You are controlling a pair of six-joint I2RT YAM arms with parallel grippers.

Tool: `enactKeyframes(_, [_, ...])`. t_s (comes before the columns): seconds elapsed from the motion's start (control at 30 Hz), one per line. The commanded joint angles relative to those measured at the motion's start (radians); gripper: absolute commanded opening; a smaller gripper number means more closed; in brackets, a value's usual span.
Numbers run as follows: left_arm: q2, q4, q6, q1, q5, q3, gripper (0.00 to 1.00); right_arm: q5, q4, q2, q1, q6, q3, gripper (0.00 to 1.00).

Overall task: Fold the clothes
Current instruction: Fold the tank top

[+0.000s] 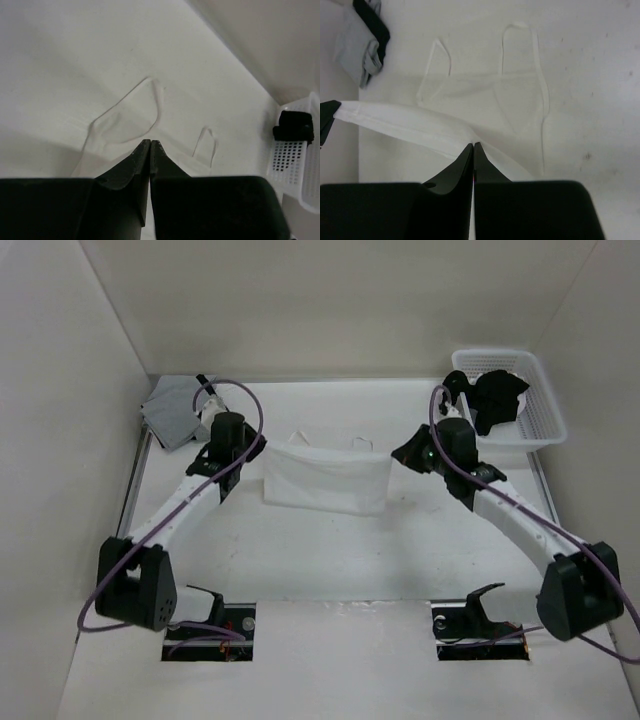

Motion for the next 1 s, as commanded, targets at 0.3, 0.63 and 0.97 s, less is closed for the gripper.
enactKeyframes(0.3, [0.516,0.174,0.007,0.08,0.004,0.426,0.23,-0.112,0.147,0.634,-0.156,0.022,0.496,0.29])
enactKeyframes(0.63, [0.162,0.347,-0.075,0.057,0.017,-0.234,0.35,0.071,0.397,0.327,-0.017,0.069,-0.08,0.09])
enactKeyframes(0.97, [0.235,0.532,-0.121,0.089,0.315,-0.373,0.44,0.121,0.514,0.143,0.093,0.16,-0.432,0.33])
